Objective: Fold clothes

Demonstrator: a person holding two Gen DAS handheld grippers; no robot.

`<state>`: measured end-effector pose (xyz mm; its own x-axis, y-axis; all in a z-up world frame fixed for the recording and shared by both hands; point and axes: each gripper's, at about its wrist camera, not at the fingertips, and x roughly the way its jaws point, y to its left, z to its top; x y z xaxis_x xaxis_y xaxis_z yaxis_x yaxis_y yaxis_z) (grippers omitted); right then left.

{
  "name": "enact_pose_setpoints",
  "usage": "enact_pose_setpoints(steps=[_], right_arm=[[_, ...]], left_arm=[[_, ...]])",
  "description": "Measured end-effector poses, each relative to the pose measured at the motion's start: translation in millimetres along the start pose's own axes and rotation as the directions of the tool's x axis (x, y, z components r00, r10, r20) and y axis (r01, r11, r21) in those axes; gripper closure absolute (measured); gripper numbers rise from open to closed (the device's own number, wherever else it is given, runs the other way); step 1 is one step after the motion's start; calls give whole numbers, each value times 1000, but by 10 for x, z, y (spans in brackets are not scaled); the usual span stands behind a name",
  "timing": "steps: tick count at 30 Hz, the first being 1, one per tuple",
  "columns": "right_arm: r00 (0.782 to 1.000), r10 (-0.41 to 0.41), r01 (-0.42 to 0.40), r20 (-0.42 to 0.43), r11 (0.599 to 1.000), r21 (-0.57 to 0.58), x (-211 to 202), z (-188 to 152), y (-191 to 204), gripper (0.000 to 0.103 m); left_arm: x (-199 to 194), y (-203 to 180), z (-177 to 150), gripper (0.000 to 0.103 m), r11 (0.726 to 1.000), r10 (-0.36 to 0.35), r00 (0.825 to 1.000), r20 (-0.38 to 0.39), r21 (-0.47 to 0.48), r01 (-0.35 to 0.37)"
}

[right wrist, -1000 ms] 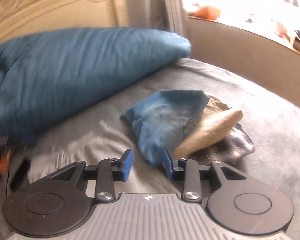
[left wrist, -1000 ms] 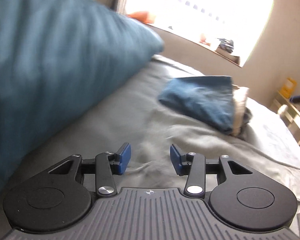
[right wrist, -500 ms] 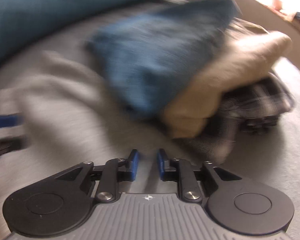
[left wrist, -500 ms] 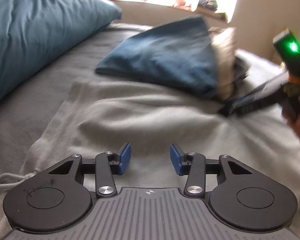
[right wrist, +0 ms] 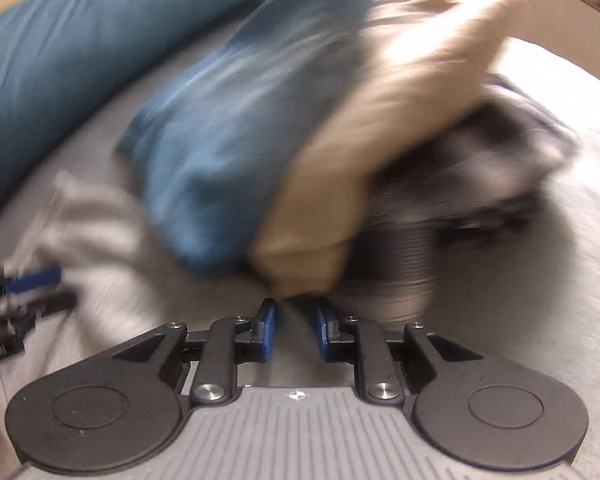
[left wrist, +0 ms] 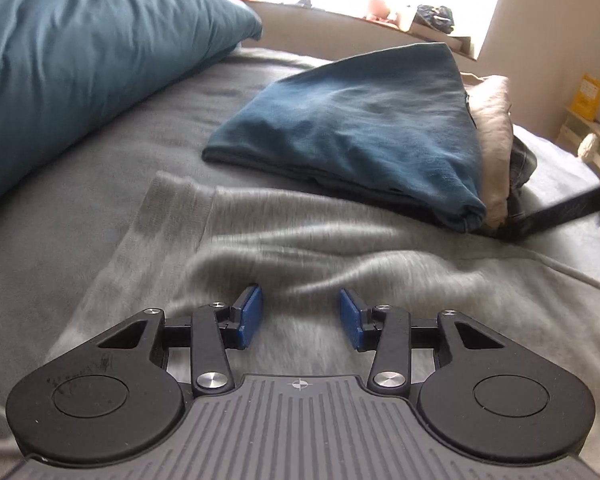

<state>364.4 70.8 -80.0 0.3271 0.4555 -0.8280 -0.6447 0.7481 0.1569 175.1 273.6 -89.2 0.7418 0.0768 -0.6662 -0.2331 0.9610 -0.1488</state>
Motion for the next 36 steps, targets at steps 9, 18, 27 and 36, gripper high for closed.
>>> enact_pose_setpoints(steps=[9, 18, 27, 36], right_arm=[[976, 161, -157, -149, 987, 38, -685, -513, -679, 80], [982, -184, 186, -27, 965, 184, -1056, -670, -1159, 84], [985, 117, -112, 123, 993, -47, -2466, -546, -847, 57], [988, 156, -152, 3, 970, -190, -1599, -838, -368, 39]], left_arm=[[16, -28, -3, 60, 999, 9, 1000, -6, 35, -9], [-170, -123, 33, 59, 997, 77, 997, 8, 29, -77], [-959, -772, -196, 59, 962, -189, 980, -58, 191, 197], [-980, -1821, -1009, 59, 863, -351, 892, -286, 271, 426]])
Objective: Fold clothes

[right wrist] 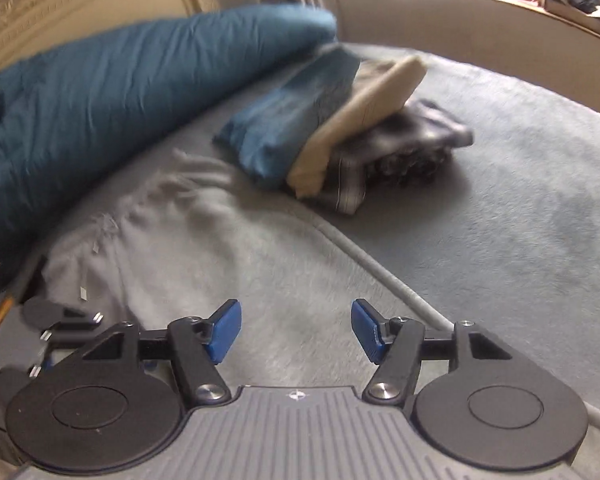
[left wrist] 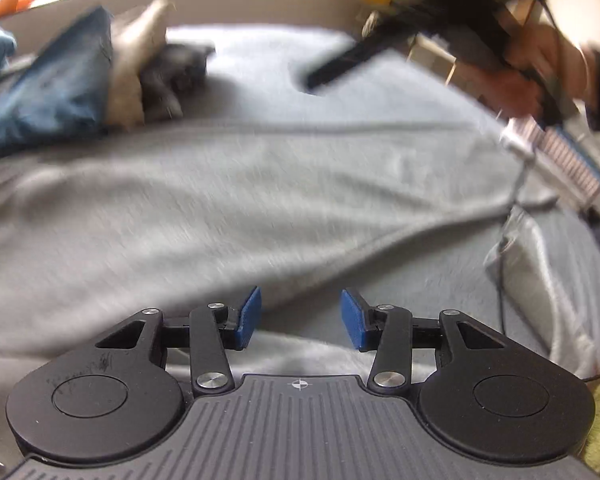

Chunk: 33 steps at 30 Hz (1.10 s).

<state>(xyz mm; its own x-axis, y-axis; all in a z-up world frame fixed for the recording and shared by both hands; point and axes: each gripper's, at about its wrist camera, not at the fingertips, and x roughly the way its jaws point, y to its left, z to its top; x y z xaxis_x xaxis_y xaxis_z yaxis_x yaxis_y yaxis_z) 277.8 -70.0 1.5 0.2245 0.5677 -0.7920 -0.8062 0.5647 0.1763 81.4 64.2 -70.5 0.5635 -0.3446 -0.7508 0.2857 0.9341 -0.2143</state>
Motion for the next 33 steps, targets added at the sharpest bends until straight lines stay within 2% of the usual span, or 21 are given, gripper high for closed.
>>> enact_pose_setpoints(steps=[2, 6, 12, 17, 19, 20, 21, 23, 26, 28, 31, 33], right_arm=[[998, -60, 59, -16, 997, -39, 331, 70, -3, 39], [992, -118, 114, -45, 990, -80, 867, 250, -59, 37], [990, -123, 109, -75, 981, -160, 1372, 453, -51, 33], [986, -86, 64, -144, 986, -151, 1630, 523, -102, 31], [986, -61, 35, -156, 986, -165, 1623, 534, -60, 41], [985, -58, 25, -160, 980, -196, 1609, 526, -4, 56], [985, -54, 16, -164, 974, -228, 1596, 518, 53, 75], [985, -95, 48, -143, 951, -305, 1536, 498, 208, 96], [985, -164, 129, -60, 916, -381, 1378, 495, 379, 99], [975, -223, 210, 16, 887, -412, 1291, 485, 425, 99], [957, -283, 283, 65, 858, -428, 1336, 445, 478, 99], [948, -309, 307, 70, 842, -444, 1422, 409, 492, 99]], left_arm=[[145, 68, -70, 59, 995, 28, 999, -38, -98, -32], [127, 233, -173, 59, 967, 7, 1000, 17, -256, -2], [70, 290, -280, 59, 952, 4, 1000, 29, -306, 6], [-9, 292, -386, 60, 943, 0, 1000, 24, -332, 8], [-11, 302, -398, 60, 936, -4, 999, 32, -353, 15], [-11, 315, -404, 60, 930, -9, 999, 35, -367, 21], [-25, 332, -415, 60, 925, -14, 999, 38, -379, 27], [-25, 349, -416, 60, 917, -22, 999, 41, -397, 36], [-11, 361, -414, 60, 909, -31, 999, 43, -413, 46], [-16, 352, -415, 60, 910, -30, 999, 40, -413, 44], [-13, 320, -409, 60, 917, -22, 999, 33, -398, 33], [-10, 298, -403, 60, 920, -15, 999, 33, -390, 27]])
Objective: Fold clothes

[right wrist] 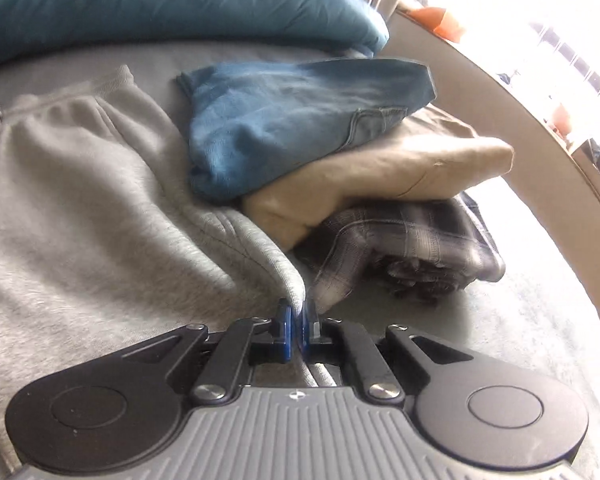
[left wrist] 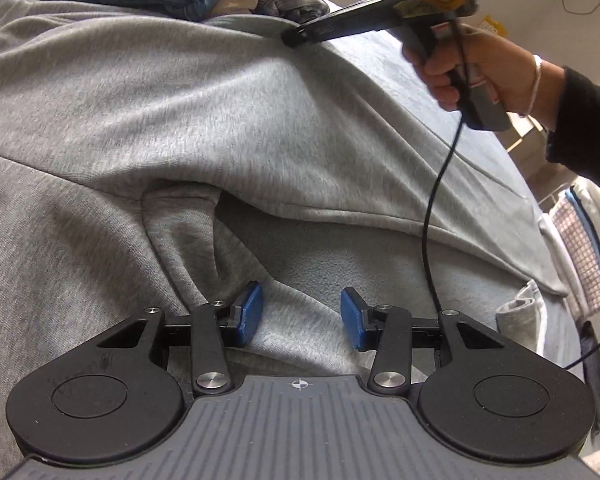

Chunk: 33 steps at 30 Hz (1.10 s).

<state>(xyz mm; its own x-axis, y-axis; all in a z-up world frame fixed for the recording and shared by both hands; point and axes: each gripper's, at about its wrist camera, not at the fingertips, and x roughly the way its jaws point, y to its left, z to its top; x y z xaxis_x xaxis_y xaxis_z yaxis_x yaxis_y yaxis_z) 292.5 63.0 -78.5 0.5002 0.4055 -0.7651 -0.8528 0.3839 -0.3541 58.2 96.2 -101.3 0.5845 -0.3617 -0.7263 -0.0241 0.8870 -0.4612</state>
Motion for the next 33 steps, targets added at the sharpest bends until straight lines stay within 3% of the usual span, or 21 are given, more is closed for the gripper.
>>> enact_pose_setpoints(steps=[2, 4, 6, 8, 12, 16, 18, 20, 21, 23, 29, 33], right_arm=[[1000, -7, 6, -24, 1000, -13, 108, -33, 53, 99], [999, -19, 18, -50, 1000, -13, 223, -63, 54, 91], [998, -50, 50, -37, 999, -6, 197, -38, 24, 63], [999, -46, 47, -24, 998, 33, 72, 12, -79, 55], [997, 41, -52, 66, 984, 170, -323, 95, -319, 56], [960, 250, -277, 125, 916, 290, -349, 237, -275, 70], [943, 312, -333, 117, 892, 305, -212, 371, -100, 82], [932, 347, -362, 104, 875, 322, -21, 517, 99, 85], [930, 353, -365, 98, 870, 332, 86, 588, 185, 87], [939, 334, -339, 81, 868, 364, 360, 690, 324, 87], [976, 206, -218, 76, 864, 455, 891, 998, 488, 94], [966, 249, -250, 62, 860, 445, 768, 1157, 507, 91]], left_arm=[[10, -46, 17, 60, 1000, 6, 1000, 3, 9, -6], [14, -79, 28, 60, 1000, 10, 1000, 2, 18, -10], [-16, -87, 29, 60, 1000, 2, 1000, 4, 27, -2], [-69, -84, 29, 59, 999, -12, 1000, 11, 38, 11], [-294, 1, 172, 59, 998, -57, 993, 103, 43, 53], [-509, 147, 398, 58, 996, -84, 971, 225, 19, 82], [-394, 311, 532, 58, 998, 28, 974, 225, -62, -14], [-229, 484, 609, 58, 980, 167, 972, 168, -140, -144], [-183, 584, 609, 60, 968, 202, 971, 131, -180, -177], [-169, 697, 528, 60, 959, 176, 974, 144, -248, -136], [-186, 665, 427, 60, 967, 169, 970, 176, -219, -129], [-176, 670, 419, 59, 971, 151, 970, 189, -214, -110]])
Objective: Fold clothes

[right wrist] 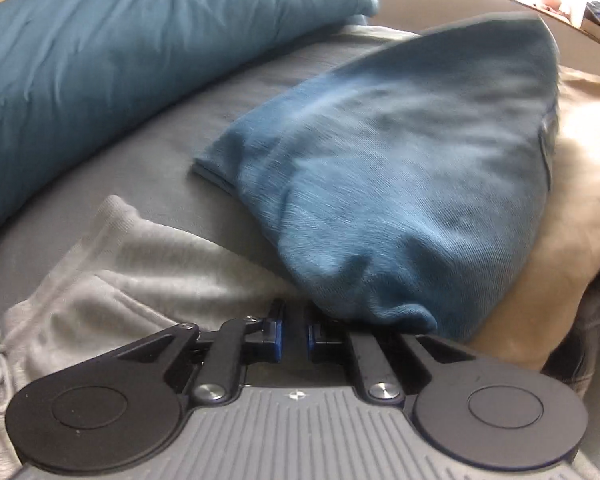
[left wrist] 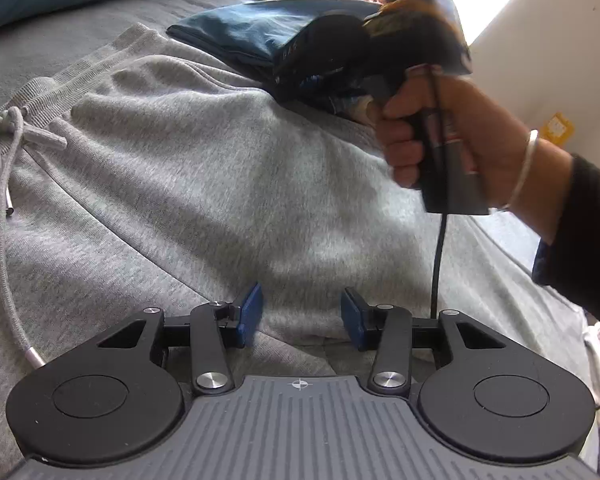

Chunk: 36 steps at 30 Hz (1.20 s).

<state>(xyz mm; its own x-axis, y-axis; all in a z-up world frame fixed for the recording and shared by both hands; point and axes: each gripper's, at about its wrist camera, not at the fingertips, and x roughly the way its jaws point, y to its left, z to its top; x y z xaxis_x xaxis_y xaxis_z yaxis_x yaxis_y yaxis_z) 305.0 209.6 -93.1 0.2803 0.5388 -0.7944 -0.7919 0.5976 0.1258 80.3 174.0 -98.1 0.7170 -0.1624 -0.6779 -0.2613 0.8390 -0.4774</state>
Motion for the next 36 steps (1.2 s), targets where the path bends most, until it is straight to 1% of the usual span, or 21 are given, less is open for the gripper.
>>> enact_pose_setpoints(steps=[2, 4, 5, 6, 9, 11, 14, 16, 17, 18, 20, 21, 22, 24, 25, 26, 30, 31, 32, 34, 36], right_arm=[[998, 69, -69, -14, 998, -4, -64, -5, 43, 91], [988, 150, -150, -37, 989, 7, -58, -18, 78, 90], [984, 174, -174, -48, 985, 4, -3, -19, 111, 90], [986, 162, -163, -49, 987, -14, 78, -17, 165, 90], [997, 81, -81, 0, 995, -56, 260, 64, 284, 91], [999, 42, -42, 13, 999, -2, 229, 170, 288, 90], [995, 93, -98, 47, 989, 109, -207, 204, 19, 89], [991, 101, -112, 92, 986, 124, -652, 133, -260, 85], [991, 81, -94, 110, 989, 116, -897, 83, -434, 79], [991, 43, -56, 125, 993, 104, -1146, 27, -628, 76], [983, -84, 66, 161, 991, 115, -1720, -147, -1050, 76], [972, -155, 131, 176, 981, 144, -2016, -266, -1247, 76], [955, -227, 191, 188, 963, 192, -2298, -390, -1456, 76], [913, -350, 284, 209, 914, 292, -2870, -686, -1837, 75], [893, -396, 317, 213, 890, 327, -3131, -838, -1979, 75], [888, -412, 327, 203, 878, 351, -3301, -985, -2047, 76], [897, -419, 324, 142, 842, 432, -3844, -1581, -2221, 75], [913, -393, 306, 111, 838, 451, -3832, -1734, -2259, 75], [933, -353, 280, 73, 837, 471, -3745, -1887, -2294, 76], [963, -270, 230, 9, 837, 497, -3361, -2123, -2326, 75], [978, -198, 208, -70, 863, 461, -2851, -2211, -2326, 76]], left_arm=[[-20, 44, 2, 59, 1000, -17, 1000, 6, 7, 17], [-24, 69, 4, 58, 999, -28, 1000, 9, 23, 27], [-4, 74, 11, 58, 999, -28, 1000, 12, 27, 27], [16, 79, 18, 58, 999, -28, 1000, 15, 30, 27], [59, 74, 37, 55, 999, -27, 999, 22, 38, 26], [72, 56, 48, 53, 999, -26, 999, 26, 41, 24], [94, 62, 75, 51, 999, -29, 999, 22, 34, 28], [107, 68, 91, 49, 999, -31, 999, 19, 30, 31], [113, 76, 100, 49, 999, -32, 999, 20, 29, 31], [125, 78, 112, 49, 999, -32, 999, 22, 30, 31], [108, 68, 101, 47, 999, -29, 999, 28, 36, 28], [96, 57, 92, 47, 999, -26, 999, 31, 39, 25], [95, 35, 90, 46, 999, -20, 999, 34, 43, 19], [55, 1, 74, 46, 998, -8, 999, 50, 55, 5], [33, -21, 73, 46, 998, 3, 998, 65, 63, -7], [10, -39, 74, 46, 997, 17, 997, 81, 72, -23], [-122, -115, 94, 46, 992, 84, 987, 138, 84, -96], [-151, -148, 105, 46, 990, 94, 985, 141, 89, -108], [-176, -185, 114, 46, 988, 103, 984, 142, 97, -118], [-176, -303, 118, 46, 983, 108, 987, 119, 133, -124], [-131, -443, 94, 46, 974, 104, 990, 92, 190, -120]])
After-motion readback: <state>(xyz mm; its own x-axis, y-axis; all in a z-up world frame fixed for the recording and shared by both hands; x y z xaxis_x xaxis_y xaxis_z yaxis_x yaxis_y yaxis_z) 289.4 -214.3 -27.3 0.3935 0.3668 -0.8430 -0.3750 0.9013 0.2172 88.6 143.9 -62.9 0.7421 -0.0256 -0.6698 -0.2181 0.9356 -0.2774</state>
